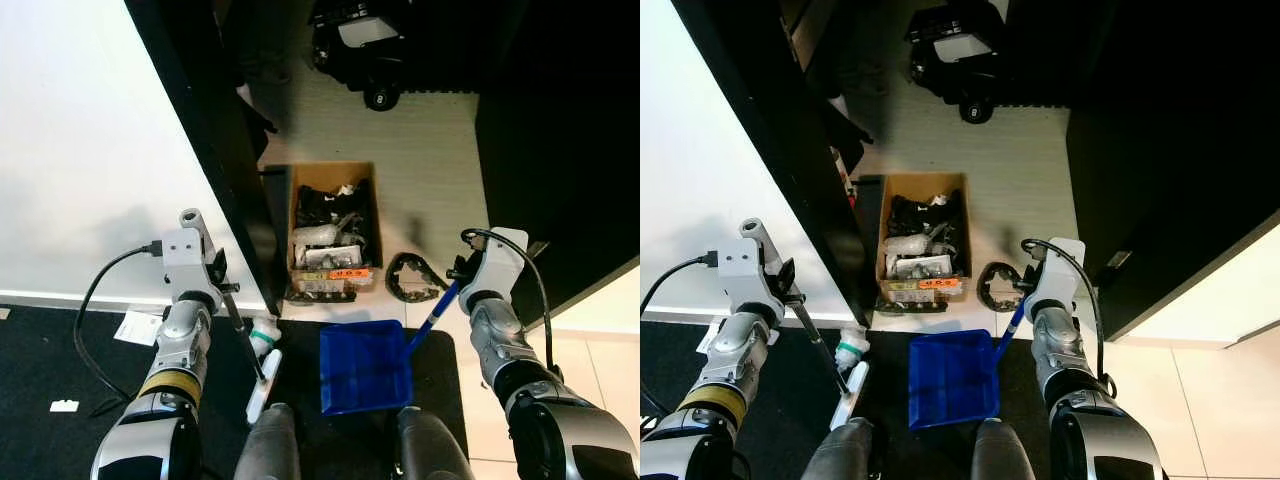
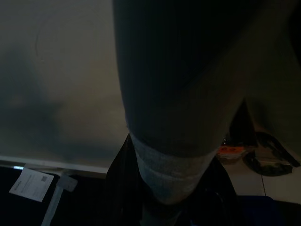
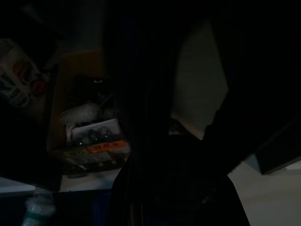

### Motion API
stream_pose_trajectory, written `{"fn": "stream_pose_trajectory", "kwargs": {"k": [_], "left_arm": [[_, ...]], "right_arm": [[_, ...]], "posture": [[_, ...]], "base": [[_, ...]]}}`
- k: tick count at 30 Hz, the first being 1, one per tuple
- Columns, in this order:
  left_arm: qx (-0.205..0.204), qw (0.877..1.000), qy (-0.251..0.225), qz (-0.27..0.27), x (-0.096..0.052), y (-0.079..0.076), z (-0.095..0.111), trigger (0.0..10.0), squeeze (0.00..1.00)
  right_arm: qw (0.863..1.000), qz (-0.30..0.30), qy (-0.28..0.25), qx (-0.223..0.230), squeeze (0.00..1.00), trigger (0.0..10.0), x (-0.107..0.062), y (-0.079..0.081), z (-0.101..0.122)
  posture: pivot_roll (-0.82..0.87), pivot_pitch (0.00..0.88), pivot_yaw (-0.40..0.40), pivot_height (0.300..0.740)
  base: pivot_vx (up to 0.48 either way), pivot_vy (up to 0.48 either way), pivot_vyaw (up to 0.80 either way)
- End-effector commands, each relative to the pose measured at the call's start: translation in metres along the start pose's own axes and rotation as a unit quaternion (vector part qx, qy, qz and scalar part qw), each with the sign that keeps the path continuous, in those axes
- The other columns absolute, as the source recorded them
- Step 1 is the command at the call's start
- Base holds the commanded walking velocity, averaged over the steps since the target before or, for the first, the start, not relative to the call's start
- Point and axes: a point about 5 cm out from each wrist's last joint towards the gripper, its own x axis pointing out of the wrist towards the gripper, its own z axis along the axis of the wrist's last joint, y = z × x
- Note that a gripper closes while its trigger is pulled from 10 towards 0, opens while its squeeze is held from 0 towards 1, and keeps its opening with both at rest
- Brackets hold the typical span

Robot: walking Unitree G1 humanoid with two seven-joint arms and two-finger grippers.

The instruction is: Sweep floor

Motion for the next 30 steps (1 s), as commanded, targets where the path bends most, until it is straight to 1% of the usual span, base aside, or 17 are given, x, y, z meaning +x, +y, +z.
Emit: {"fn": "stream_pose_trajectory", "kwargs": {"k": [1, 3, 6, 7, 8, 10, 11, 13, 14, 15, 16, 17, 21, 22, 26, 29, 30], "left_arm": [[0.016, 1.000, 0.007, -0.003, -0.002, 0.000, -0.004, 10.0, 0.00], [0.024, 1.000, 0.003, -0.006, -0.002, -0.001, -0.003, 10.0, 0.00], [0.052, 0.999, 0.004, -0.005, -0.004, 0.001, -0.004, 10.0, 0.00], [0.052, 0.999, 0.004, -0.005, -0.004, 0.001, -0.004, 10.0, 0.00], [0.076, 0.997, 0.015, 0.014, -0.006, 0.006, -0.006, 10.0, 0.00], [0.104, 0.991, 0.040, 0.073, -0.010, 0.023, -0.011, 10.0, 0.00], [0.105, 0.988, 0.045, 0.106, -0.013, 0.034, -0.011, 10.0, 0.00], [0.105, 0.987, 0.045, 0.112, -0.014, 0.037, -0.011, 10.0, 0.00], [0.094, 0.987, 0.044, 0.118, -0.014, 0.040, -0.011, 10.0, 0.00], [0.094, 0.987, 0.044, 0.118, -0.014, 0.040, -0.011, 10.0, 0.00], [0.084, 0.988, 0.043, 0.122, -0.015, 0.041, -0.010, 10.0, 0.00], [0.058, 0.989, 0.042, 0.126, -0.014, 0.042, -0.010, 10.0, 0.00], [0.049, 0.990, 0.043, 0.128, -0.014, 0.042, -0.010, 10.0, 0.00], [0.044, 0.989, 0.042, 0.135, -0.013, 0.043, -0.009, 10.0, 0.00], [0.058, 0.988, 0.041, 0.134, -0.012, 0.042, -0.005, 10.0, 0.00], [0.085, 0.987, 0.039, 0.133, -0.010, 0.045, 0.001, 10.0, 0.00], [0.085, 0.987, 0.039, 0.133, -0.010, 0.045, 0.001, 10.0, 0.00]], "right_arm": [[1.000, 0.018, 0.014, 0.011, 0.00, 10.0, -0.001, 0.007, -0.005], [1.000, 0.023, 0.016, 0.009, 0.00, 10.0, -0.001, 0.009, -0.005], [0.999, 0.026, 0.027, 0.009, 0.00, 10.0, -0.002, 0.011, -0.009], [0.999, 0.026, 0.027, 0.009, 0.00, 10.0, -0.002, 0.011, -0.009], [0.999, 0.027, 0.031, 0.009, 0.00, 10.0, -0.002, 0.011, -0.011], [0.999, 0.028, 0.036, 0.008, 0.00, 10.0, -0.003, 0.011, -0.013], [0.999, 0.029, 0.037, 0.008, 0.00, 10.0, -0.003, 0.011, -0.013], [0.999, 0.030, 0.037, 0.008, 0.00, 10.0, -0.003, 0.011, -0.013], [0.999, 0.031, 0.038, 0.009, 0.00, 10.0, -0.003, 0.011, -0.013], [0.999, 0.031, 0.038, 0.009, 0.00, 10.0, -0.003, 0.011, -0.013], [0.999, 0.032, 0.038, 0.009, 0.00, 10.0, -0.002, 0.011, -0.013], [0.999, 0.034, 0.040, 0.009, 0.00, 10.0, -0.002, 0.011, -0.012], [0.999, 0.035, 0.040, 0.009, 0.00, 10.0, -0.002, 0.010, -0.012], [0.999, 0.035, 0.039, 0.009, 0.00, 10.0, -0.002, 0.009, -0.011], [0.999, 0.033, 0.036, 0.011, 0.00, 10.0, -0.002, 0.006, -0.010], [0.999, 0.027, 0.033, 0.015, 0.00, 10.0, -0.002, 0.002, -0.010], [0.999, 0.027, 0.033, 0.015, 0.00, 10.0, -0.002, 0.002, -0.010]], "posture": [[0.04, 0.030, -0.014, 0.740], [0.05, 0.035, -0.018, 0.740], [0.05, 0.046, -0.023, 0.740], [0.05, 0.046, -0.023, 0.740], [0.06, 0.052, -0.024, 0.740], [0.06, 0.057, -0.023, 0.740], [0.06, 0.059, -0.022, 0.740], [0.06, 0.059, -0.022, 0.740], [0.06, 0.064, -0.018, 0.740], [0.06, 0.064, -0.018, 0.740], [0.06, 0.064, -0.018, 0.740], [0.06, 0.069, -0.014, 0.740], [0.05, 0.074, -0.011, 0.740], [0.05, 0.076, -0.008, 0.740], [0.05, 0.081, 0.004, 0.740], [0.05, 0.079, 0.009, 0.740], [0.05, 0.079, 0.009, 0.740]], "base": [[0.000, 0.000, 0.00], [0.000, 0.000, 0.00], [0.000, 0.000, 0.00], [0.000, 0.000, 0.00], [0.000, 0.000, 0.00], [0.000, 0.000, 0.00], [0.000, 0.000, 0.00], [0.000, 0.000, 0.00], [0.000, 0.000, 0.00], [0.000, 0.000, 0.00], [0.000, 0.000, 0.00], [0.000, 0.000, 0.00], [0.000, 0.000, 0.00], [0.000, 0.000, 0.00], [0.000, 0.000, 0.00], [0.000, 0.000, 0.00], [0.000, 0.000, 0.00]]}}
